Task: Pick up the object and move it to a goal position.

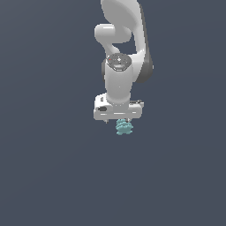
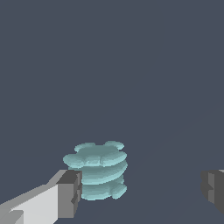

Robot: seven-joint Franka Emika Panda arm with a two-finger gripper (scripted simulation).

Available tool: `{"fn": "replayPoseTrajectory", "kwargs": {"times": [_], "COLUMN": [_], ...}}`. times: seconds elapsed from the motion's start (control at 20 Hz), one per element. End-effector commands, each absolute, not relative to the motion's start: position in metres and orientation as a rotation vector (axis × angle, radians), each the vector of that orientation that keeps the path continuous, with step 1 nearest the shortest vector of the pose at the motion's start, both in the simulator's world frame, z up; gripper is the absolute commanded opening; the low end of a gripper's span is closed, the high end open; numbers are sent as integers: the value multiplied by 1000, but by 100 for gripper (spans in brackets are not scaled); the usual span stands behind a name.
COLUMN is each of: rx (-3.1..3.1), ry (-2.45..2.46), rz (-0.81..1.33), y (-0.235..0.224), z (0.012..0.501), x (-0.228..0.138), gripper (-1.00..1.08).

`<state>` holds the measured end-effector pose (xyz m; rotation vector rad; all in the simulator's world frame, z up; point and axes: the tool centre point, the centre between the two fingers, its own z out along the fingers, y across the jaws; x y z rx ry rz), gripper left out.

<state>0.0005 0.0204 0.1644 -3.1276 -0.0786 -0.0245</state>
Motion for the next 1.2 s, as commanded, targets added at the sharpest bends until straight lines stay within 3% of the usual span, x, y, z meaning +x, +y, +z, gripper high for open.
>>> {"fn": "replayPoseTrajectory", "kwargs": {"times": [0.0,1.15], "rx": [-3128,-3133], "ry": [-79,54], "rz": [-24,17], "y": [20,23], "z": [164,157], "x": [1,-4], "gripper": [100,100]}}
